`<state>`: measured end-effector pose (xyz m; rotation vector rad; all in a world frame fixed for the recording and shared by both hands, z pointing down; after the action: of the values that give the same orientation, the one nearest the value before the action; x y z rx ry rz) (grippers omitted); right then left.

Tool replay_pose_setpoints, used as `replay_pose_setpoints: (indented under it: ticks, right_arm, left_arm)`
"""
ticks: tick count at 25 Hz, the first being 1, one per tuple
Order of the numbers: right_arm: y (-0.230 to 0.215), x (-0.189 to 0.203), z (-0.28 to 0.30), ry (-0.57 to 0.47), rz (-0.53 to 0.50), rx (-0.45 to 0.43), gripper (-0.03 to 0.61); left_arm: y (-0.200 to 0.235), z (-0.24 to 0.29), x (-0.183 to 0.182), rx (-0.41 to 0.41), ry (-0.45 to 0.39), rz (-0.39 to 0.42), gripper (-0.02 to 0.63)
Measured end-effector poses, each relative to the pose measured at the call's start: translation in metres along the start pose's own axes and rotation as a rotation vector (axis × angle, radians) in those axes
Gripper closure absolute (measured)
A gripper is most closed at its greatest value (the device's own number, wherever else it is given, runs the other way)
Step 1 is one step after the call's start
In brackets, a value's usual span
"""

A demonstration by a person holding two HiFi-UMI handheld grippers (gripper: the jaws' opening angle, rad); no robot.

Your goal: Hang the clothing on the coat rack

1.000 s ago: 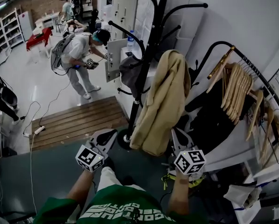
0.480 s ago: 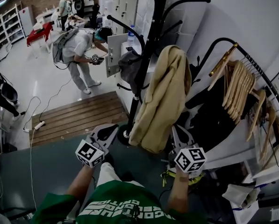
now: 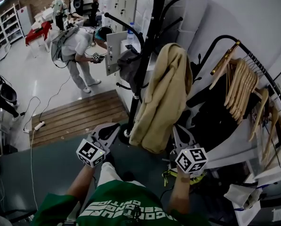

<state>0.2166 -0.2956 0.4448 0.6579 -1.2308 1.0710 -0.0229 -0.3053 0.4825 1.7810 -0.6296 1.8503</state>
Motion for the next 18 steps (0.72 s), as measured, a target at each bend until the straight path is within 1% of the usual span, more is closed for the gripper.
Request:
replay_pose_setpoints:
  ticks: [3,18]
  right_arm:
    - [0.0013,-0.0003,0.0014,0.003,-0.013,0.002,0.571]
    - [0.0008,-0.0024,0.0042,-0.001,-0.009,-0.002,0.571]
  left_arm:
    - [0.0012,0.0012,-0.0011,0.002,-0.002,0.002,0.607]
    - [0.0055,0.0055,-0.0067,0.007,-0.008,0.012,0.607]
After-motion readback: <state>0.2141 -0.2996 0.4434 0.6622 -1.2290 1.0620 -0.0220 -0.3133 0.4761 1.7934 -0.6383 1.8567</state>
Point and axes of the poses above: the fingertips, and each gripper's own axes: z forward along the fingers, y to its left, x out of its underside, the point moved 2 cm from there along -z, backward along the fingers, and after that the axes turned 6 degrees about y, right-handed, at the moved point
